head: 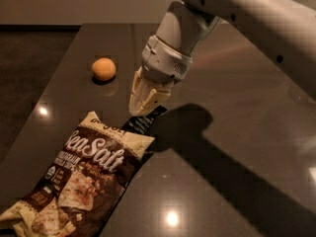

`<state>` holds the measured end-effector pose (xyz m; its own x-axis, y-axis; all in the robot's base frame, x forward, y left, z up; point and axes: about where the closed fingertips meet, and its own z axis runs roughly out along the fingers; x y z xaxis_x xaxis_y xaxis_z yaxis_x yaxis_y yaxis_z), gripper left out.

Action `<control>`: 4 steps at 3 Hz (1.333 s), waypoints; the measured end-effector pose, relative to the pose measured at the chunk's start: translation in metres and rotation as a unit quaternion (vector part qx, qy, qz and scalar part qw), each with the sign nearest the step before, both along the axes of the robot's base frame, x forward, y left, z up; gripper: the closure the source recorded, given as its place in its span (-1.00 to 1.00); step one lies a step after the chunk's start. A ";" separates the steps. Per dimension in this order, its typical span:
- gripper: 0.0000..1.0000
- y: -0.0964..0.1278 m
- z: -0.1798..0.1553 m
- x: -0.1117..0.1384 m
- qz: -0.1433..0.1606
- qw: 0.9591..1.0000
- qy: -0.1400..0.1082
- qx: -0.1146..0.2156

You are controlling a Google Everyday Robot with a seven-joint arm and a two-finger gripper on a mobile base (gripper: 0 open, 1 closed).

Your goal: Move rxbar chocolate near brown chip bag

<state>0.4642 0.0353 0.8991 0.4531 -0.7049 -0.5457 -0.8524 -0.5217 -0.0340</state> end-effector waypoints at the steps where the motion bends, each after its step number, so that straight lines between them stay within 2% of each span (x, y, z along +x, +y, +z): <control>1: 0.12 0.003 0.000 0.002 -0.002 1.000 -0.004 0.003; 3: -0.81 0.009 0.001 0.005 -0.005 1.000 -0.012 0.009; 4: -1.00 0.011 0.002 0.005 -0.006 1.000 -0.015 0.011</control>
Offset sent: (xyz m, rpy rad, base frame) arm 0.0015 0.0029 0.0001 0.0058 -0.0072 -0.0037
